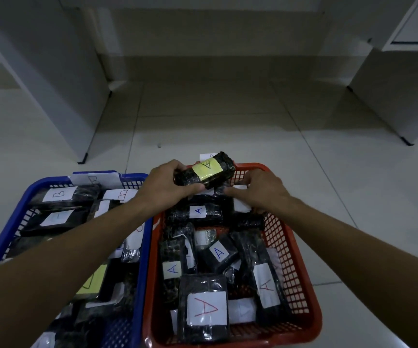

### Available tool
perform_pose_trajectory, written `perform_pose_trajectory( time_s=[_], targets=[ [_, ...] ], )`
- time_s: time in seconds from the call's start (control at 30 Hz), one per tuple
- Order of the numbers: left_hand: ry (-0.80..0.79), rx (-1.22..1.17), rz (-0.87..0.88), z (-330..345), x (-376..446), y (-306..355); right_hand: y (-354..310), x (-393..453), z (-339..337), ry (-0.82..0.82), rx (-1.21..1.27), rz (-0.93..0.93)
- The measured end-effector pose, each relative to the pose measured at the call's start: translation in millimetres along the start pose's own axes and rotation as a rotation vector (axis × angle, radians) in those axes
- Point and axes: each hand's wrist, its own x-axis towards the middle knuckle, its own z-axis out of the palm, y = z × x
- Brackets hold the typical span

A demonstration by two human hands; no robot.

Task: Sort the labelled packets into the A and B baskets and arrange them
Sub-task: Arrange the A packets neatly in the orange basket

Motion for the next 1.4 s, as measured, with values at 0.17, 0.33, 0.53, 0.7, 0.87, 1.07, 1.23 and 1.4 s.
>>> perform_pose_trajectory(
  time_s=[0.17, 0.33, 0.53, 0.7, 0.87, 1.07, 1.23, 1.4],
  targets=[
    [0.000, -0.011, -0.019, 2, 3, -5, -1, 1, 6, -0.062, -0.063, -0.015],
    [-0.011, -0.043, -0.013, 1, 2, -8, 1, -4, 13, -0.023, -0.031, -0.042],
    [-0.022, -0.050, -0.017, 4, 3, -9, 7, -5, 21, 0.033, 0.089, -0.028],
    [-0.047, -0.053, 0.012, 4, -1, -8, 3, -30, -2, -0.027, -0.062, -0.039],
    [-0.094, 0.023, 0.046, 0, -7, -6, 7, -65, -4, -0.392, -0.331, -0.036],
    [-0.069, 0.174, 0.060, 1, -11, -5, 14, -60, -17, -0.309, 0.140, 0.054],
    [0.063, 0.306, 0.039, -7, -16, -4, 7, -51, -37, -0.170, 0.631, 0.181],
    [0.134, 0.497, -0.011, -16, -20, -12, -1, -43, -6, -0.131, 0.822, 0.276]
  ],
)
